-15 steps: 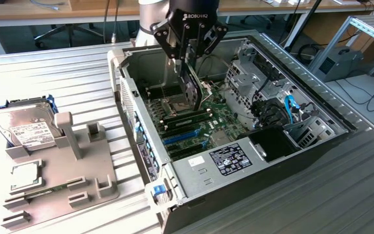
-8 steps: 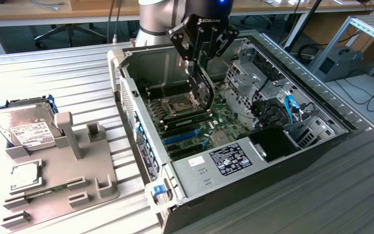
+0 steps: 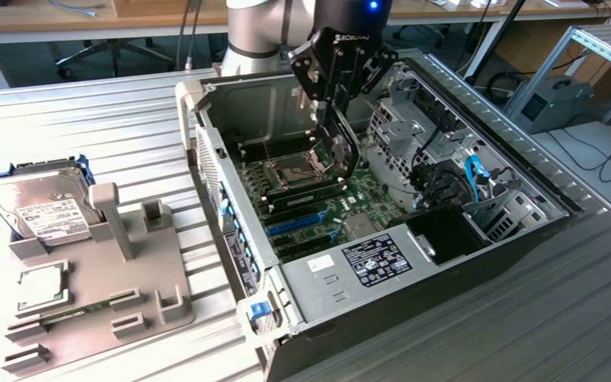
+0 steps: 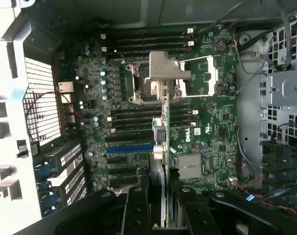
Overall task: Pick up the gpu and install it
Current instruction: 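Pick up the gpu and move the gpu toward the slot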
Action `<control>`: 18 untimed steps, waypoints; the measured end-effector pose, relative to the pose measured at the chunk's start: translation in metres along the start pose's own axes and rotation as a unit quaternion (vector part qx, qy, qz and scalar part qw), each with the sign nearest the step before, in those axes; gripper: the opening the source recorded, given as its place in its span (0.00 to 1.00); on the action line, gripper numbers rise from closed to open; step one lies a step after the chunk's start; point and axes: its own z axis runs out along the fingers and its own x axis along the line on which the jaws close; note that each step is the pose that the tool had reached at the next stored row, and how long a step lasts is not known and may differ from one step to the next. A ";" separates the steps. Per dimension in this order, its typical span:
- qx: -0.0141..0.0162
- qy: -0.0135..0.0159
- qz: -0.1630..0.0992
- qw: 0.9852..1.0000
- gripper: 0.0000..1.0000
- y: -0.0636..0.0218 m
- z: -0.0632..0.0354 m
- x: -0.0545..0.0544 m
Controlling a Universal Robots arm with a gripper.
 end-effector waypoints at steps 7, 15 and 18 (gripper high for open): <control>0.000 0.000 0.000 1.000 0.26 0.0043 0.0108 -0.016; 0.000 0.000 0.000 1.000 0.26 0.0088 0.0195 -0.027; 0.000 0.000 0.000 1.000 0.26 0.0102 0.0221 -0.030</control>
